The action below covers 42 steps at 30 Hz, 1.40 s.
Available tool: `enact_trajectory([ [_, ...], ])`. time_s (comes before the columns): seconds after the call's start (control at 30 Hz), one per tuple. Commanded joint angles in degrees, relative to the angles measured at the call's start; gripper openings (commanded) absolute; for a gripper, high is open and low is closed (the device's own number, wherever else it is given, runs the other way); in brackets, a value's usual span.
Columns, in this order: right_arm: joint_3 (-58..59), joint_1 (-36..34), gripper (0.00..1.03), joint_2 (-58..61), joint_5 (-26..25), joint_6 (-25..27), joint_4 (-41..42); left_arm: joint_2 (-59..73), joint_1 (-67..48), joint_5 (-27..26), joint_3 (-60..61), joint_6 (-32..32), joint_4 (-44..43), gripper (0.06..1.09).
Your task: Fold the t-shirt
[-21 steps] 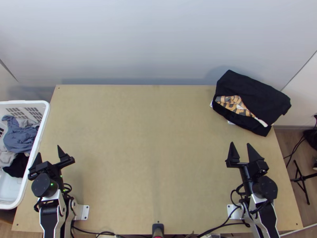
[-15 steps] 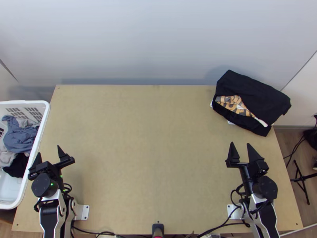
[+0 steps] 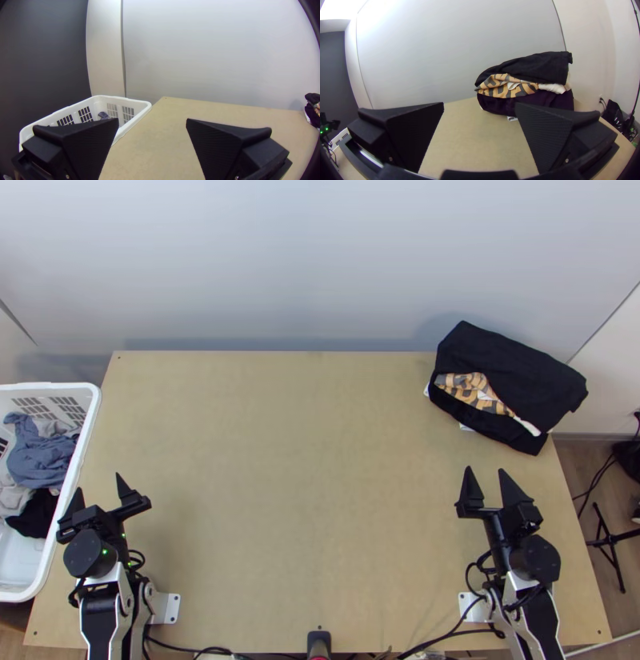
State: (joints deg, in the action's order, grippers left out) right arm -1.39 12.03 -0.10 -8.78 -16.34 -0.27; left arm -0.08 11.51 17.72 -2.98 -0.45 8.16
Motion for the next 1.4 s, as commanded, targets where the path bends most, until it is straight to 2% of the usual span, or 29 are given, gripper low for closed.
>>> enact_trajectory([
  [0.0,0.0,0.0,0.99,0.0,0.0,0.0,0.0,0.0,0.0,0.0,0.0,0.0,0.0,1.04],
  [0.4,0.0,0.0,0.99,0.0,0.0,0.0,0.0,0.0,0.0,0.0,0.0,0.0,-0.1,1.04],
  [0.53,0.0,0.0,0.99,0.0,0.0,0.0,0.0,0.0,-1.5,-1.4,-0.4,-8.4,2.0,1.04],
  [1.07,0.0,0.0,0.99,0.0,0.0,0.0,0.0,0.0,-1.5,-1.3,-0.4,-9.4,2.0,1.04],
  [1.13,0.0,0.0,0.99,0.0,0.0,0.0,0.0,0.0,-0.7,-0.8,-0.4,-7.8,1.9,1.04],
  [1.2,0.0,0.0,0.99,0.0,0.0,0.0,0.0,-0.1,0.3,-0.5,-0.3,-3.2,0.4,1.04],
  [1.27,0.0,0.0,0.99,0.0,0.0,0.0,0.0,-0.1,1.9,-0.6,-1.1,4.2,-2.0,1.04],
  [1.37,0.0,0.0,0.99,0.0,0.0,0.0,0.0,-0.1,2.3,-0.6,-4.6,8.1,-3.5,1.04],
])
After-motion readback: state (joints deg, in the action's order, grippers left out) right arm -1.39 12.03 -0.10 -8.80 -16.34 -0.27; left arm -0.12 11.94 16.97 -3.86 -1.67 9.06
